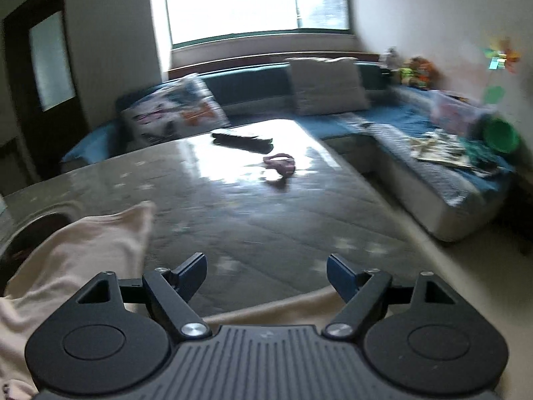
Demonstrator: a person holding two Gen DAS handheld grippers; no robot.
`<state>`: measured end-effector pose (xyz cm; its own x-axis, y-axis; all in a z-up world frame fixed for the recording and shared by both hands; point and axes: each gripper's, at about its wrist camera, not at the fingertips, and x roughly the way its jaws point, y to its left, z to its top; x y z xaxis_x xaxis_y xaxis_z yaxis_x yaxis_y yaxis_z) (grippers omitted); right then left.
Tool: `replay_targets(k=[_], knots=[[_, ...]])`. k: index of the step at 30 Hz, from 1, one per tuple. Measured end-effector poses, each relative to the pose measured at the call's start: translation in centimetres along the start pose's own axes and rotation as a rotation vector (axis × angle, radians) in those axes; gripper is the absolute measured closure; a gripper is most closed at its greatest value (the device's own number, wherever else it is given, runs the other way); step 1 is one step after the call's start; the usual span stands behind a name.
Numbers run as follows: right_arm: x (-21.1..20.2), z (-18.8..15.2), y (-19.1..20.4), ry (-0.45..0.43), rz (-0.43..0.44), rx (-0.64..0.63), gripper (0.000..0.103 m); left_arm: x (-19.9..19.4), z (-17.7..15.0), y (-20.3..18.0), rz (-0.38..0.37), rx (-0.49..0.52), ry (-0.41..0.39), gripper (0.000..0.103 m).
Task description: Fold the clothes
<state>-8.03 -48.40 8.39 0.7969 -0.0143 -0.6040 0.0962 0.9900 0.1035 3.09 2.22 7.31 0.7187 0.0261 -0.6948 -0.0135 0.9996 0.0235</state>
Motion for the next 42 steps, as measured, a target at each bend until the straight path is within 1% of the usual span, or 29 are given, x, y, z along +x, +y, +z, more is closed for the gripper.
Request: replay_targets(k=[2,4,6,8,11,14,19,24,27,28,30,31,32,33,35,37,38,40,42], knots=[[0.9,0.6,1.3,0.011,0.034,-0.025,0.023,0.9,1.0,-2.1,-0.071,0.041,-0.001,0.068],[1.7,1.2,2.3,0.021,0.064,-0.047,0.024,2.2,2.1,-4.0,-0.121,0.080,0.001,0.072],[2.6,1.8,3.2,0.032,0.089,-0.070,0.025,3.5,2.9,-5.6,-0.155,0.112,0.006,0.075],[3.6,2.3,4.2,0.042,0.109,-0.090,0.028,5.0,3.8,-7.0,-0.192,0.139,0.015,0.075],[5.1,3.1,5.5,0.057,0.138,-0.116,0.028,6.9,4.6,-8.8,-0.234,0.184,0.021,0.074],[6.4,3.8,6.8,0.066,0.159,-0.146,0.028,8.0,4.7,-10.2,-0.278,0.215,0.035,0.073],[8.5,4.7,8.9,0.082,0.192,-0.191,0.028,8.8,4.4,-11.3,-0.338,0.243,0.042,0.074],[10.4,5.4,10.5,0.099,0.225,-0.216,0.030,9.3,4.3,-11.5,-0.388,0.247,0.050,0.074],[11.4,5.8,11.1,0.108,0.243,-0.221,0.033,9.7,4.2,-11.6,-0.416,0.250,0.065,0.074],[11.7,5.9,11.3,0.111,0.249,-0.221,0.034,9.8,4.1,-11.7,-0.424,0.254,0.070,0.076],[12.4,6.1,11.5,0.121,0.261,-0.218,0.037,10.0,3.9,-12.1,-0.436,0.273,0.072,0.076],[12.8,6.2,11.6,0.126,0.266,-0.215,0.039,10.0,3.8,-12.2,-0.440,0.284,0.065,0.078],[13.1,6.2,11.7,0.131,0.269,-0.214,0.040,10.1,3.8,-12.3,-0.447,0.289,0.062,0.085],[13.3,6.3,11.9,0.134,0.270,-0.215,0.040,10.1,3.8,-12.2,-0.457,0.286,0.062,0.089],[13.8,6.3,12.1,0.143,0.272,-0.217,0.045,10.0,3.8,-12.0,-0.453,0.279,0.051,0.097],[14.2,6.3,12.4,0.148,0.274,-0.223,0.049,9.5,4.2,-11.5,-0.418,0.269,0.003,0.098],[14.4,6.3,12.6,0.150,0.275,-0.227,0.054,9.2,4.5,-11.1,-0.391,0.257,-0.026,0.099],[14.7,6.3,12.8,0.153,0.274,-0.232,0.056,8.9,5.3,-10.0,-0.317,0.222,-0.079,0.100],[15.0,6.3,13.0,0.156,0.272,-0.235,0.056,9.1,6.1,-8.7,-0.260,0.173,-0.109,0.100]])
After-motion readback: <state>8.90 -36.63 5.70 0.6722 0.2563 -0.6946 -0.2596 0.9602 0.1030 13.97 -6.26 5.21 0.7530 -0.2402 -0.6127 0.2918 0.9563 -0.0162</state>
